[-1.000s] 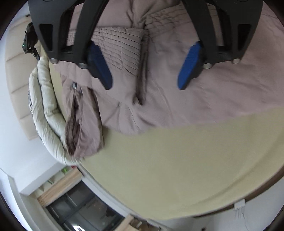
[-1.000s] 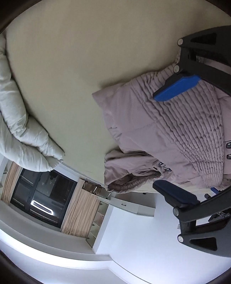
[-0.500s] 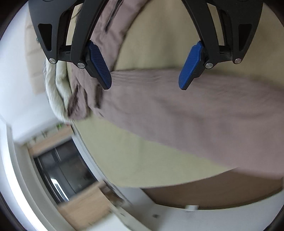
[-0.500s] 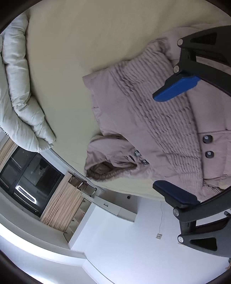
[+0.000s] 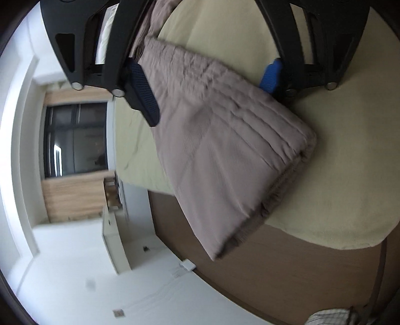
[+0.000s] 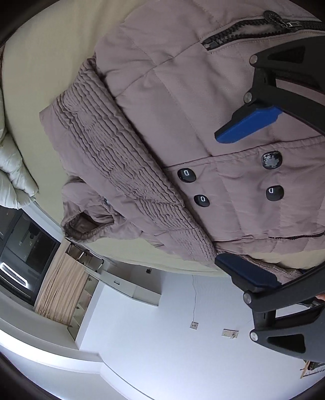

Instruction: Fold large clothes

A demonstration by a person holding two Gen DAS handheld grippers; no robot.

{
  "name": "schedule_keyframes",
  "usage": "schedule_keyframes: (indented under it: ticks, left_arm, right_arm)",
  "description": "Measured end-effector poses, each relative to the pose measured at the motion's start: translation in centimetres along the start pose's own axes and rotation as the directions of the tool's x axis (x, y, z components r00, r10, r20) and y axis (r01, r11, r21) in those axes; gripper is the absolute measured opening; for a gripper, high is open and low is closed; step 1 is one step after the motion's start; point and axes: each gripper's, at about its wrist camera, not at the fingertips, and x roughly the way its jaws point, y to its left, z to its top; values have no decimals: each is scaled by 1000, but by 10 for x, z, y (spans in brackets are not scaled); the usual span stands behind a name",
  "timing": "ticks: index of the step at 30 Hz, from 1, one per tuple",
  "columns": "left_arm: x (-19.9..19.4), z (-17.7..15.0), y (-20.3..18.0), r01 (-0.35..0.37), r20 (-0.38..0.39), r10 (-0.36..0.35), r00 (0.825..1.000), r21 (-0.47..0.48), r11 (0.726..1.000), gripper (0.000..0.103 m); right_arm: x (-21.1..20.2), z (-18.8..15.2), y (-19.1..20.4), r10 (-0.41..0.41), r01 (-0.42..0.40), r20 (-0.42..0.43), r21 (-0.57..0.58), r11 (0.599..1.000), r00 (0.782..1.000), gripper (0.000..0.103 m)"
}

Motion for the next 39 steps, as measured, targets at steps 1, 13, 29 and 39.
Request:
schedule_keyframes:
  ticks: [1, 13, 29, 39]
  left_arm:
    - [1, 1, -2, -15, 15, 15, 1000, 8, 1000, 41]
    - [-32, -110, -196, 34, 40, -83, 996, 674, 738, 17]
    - [10, -500, -178, 203, -200, 53, 978, 977, -64, 18]
    - [22, -475, -178, 169, -166, 35, 986, 973, -160, 18]
  right_arm:
    - [-2, -1, 1, 1, -1, 1, -2, 1000, 1000, 93]
    - [-33, 1, -14, 38, -38, 30, 4, 999, 999, 92]
    - [3, 33, -35, 248, -222, -162, 163, 961, 955, 87]
    - [102, 36, 36, 243, -222, -451, 99, 970, 859, 63]
